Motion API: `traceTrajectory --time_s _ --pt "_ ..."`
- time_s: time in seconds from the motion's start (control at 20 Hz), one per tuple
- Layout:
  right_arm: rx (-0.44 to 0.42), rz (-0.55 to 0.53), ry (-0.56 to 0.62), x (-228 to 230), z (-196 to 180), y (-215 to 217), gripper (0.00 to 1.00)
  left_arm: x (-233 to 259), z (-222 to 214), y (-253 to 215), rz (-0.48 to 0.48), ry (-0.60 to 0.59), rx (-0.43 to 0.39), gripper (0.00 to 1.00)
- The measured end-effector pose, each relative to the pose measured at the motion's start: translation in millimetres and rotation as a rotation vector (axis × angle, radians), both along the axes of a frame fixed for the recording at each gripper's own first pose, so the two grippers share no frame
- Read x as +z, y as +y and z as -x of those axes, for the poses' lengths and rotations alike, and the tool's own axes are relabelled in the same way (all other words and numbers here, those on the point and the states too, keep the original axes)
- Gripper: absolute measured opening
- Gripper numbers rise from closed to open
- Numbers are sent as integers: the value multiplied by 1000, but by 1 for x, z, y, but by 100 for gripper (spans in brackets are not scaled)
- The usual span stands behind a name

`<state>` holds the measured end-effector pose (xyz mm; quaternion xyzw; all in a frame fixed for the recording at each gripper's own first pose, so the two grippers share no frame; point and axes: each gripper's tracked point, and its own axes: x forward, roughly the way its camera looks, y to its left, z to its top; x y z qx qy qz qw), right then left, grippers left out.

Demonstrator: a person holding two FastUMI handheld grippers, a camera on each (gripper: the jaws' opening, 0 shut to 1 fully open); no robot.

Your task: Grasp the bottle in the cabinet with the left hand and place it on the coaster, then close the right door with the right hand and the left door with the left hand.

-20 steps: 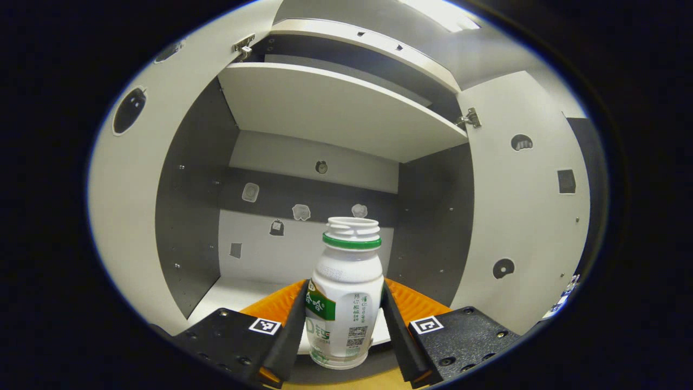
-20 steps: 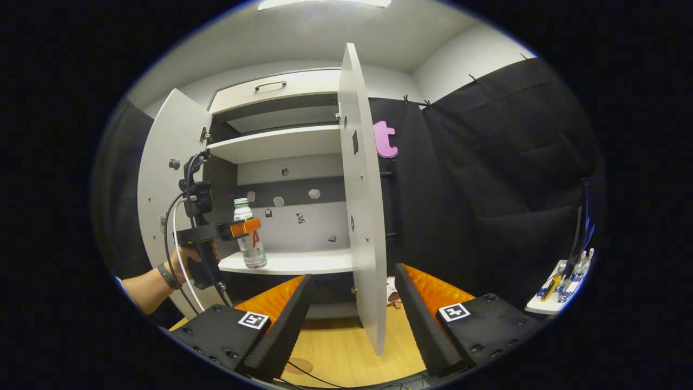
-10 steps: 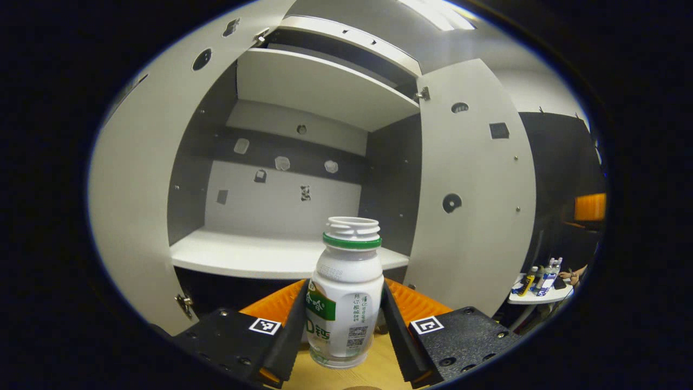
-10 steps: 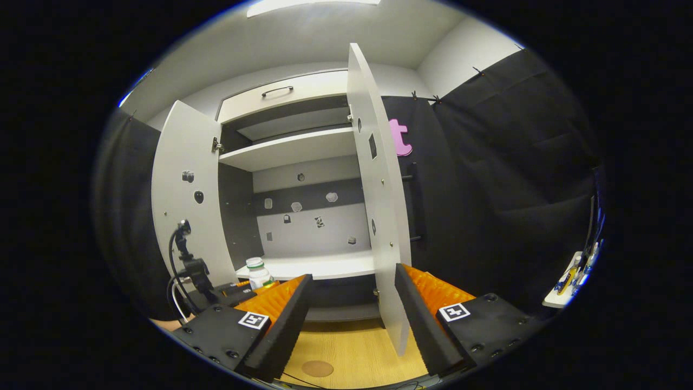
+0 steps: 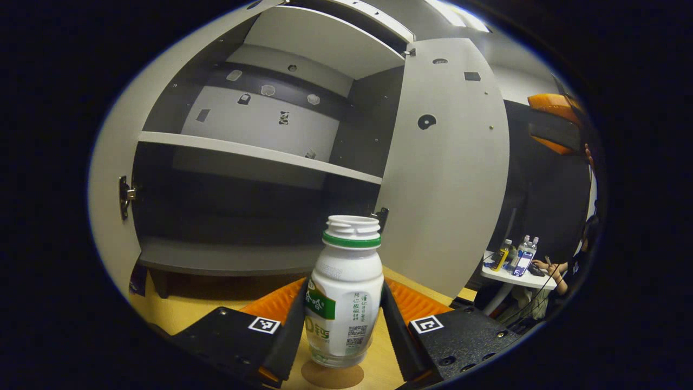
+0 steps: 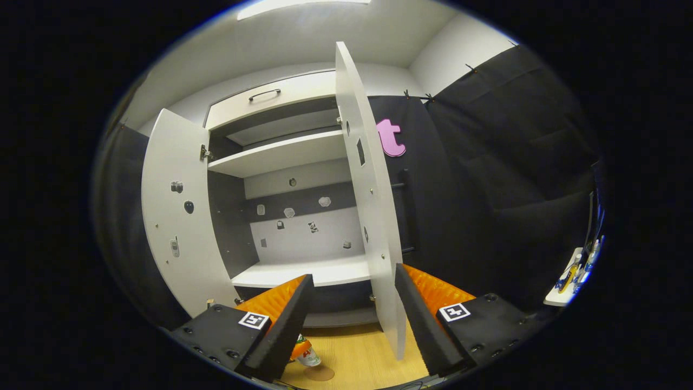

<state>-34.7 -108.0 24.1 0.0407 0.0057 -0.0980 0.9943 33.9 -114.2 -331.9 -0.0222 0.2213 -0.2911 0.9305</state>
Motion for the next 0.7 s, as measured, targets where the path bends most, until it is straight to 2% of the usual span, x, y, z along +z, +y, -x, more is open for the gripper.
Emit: traceTrajectory --time_s 0.1,0.3,0.55,0.7 --pt "-16 -2 2 0 0 -5 98 -18 12 -6 -11 12 -43 73" --pt "-25 -1 23 0 -2 -9 98 -51 38 -19 29 81 -161 73" --pt "-39 33 56 0 1 -9 98 -59 35 -9 46 49 -140 74" --pt "-25 21 67 -4 0 -4 98 -59 44 -12 54 23 -179 73"
